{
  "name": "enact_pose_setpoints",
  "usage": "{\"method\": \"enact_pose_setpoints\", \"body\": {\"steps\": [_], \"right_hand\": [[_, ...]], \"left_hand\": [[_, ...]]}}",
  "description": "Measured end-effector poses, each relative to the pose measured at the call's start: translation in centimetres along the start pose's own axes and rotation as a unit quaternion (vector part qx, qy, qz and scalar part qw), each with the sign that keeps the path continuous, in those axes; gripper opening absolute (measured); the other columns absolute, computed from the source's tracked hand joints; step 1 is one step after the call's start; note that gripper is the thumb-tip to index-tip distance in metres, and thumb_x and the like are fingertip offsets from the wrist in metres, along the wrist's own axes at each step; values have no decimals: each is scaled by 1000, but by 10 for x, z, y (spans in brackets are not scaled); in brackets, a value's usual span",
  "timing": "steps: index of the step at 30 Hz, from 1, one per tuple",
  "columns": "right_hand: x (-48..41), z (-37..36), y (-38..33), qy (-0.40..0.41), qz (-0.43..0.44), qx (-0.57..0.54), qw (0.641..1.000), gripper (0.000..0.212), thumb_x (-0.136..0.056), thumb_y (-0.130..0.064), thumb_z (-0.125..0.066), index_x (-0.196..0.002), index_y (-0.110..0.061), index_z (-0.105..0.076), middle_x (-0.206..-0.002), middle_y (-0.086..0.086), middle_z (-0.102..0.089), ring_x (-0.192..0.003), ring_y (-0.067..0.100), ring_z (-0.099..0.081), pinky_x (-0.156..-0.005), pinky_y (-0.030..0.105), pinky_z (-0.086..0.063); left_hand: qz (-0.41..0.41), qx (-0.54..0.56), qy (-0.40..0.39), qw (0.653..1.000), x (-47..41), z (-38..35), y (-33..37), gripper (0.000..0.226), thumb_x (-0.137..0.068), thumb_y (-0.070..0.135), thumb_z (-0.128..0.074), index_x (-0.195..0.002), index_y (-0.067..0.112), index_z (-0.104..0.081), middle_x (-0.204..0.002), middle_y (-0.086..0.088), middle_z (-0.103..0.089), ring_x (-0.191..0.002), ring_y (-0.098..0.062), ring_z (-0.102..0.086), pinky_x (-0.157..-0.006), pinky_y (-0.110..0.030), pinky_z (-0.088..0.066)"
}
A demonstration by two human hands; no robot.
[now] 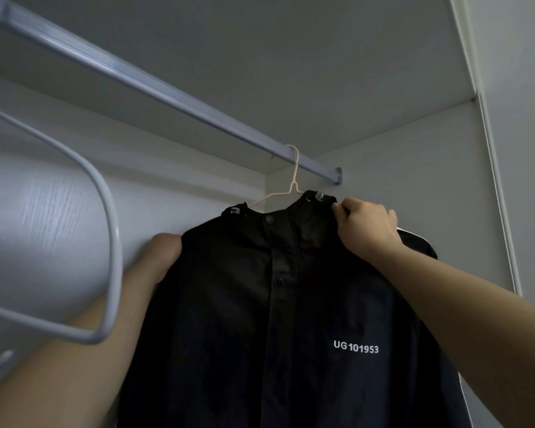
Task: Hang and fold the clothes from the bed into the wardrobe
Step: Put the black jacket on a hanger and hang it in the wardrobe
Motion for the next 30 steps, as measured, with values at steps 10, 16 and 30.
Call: {"method": "enact_pose_setpoints", "body": {"steps": [10,16,30], "right_hand": [[0,1,-1,-19,-3,16,1000,32,-108,-42,-32,-90,-23,-50,-103,14,-68,-102,38,-58,-81,40,-28],[6,-9,6,-43,-3,-2,999,33,-109,-34,-29,-111,-13,-55,-105,16,-62,-99,40,-55,-79,40,-30],[-21,14,-28,-182,-22,-169,968,42,-105,-26,-37,-144,-29,-52,-143,10,-54,-114,31,-57,-91,32,-46]], "left_hand": [[-188,-104,86,973,48,-8,69,60,-108,51,-22,-107,11,-67,-105,-8,-65,-100,-31,-59,-85,-37,-44],[-331,-172,200,906,59,-15,69,32,-105,32,-46,-108,10,-68,-103,-16,-61,-97,-39,-54,-82,-43,-44],[-180,-109,61,976,64,-23,133,51,-103,49,-32,-89,13,-66,-96,-8,-63,-91,-31,-55,-80,-39,-43]]}}
Point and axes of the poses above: each hand's wrist, its own x-axis away from the middle knuckle, its own z-axis out of the back of the hand, y = z × x, the point moved 6 cm from there along -x, towards the middle knuckle
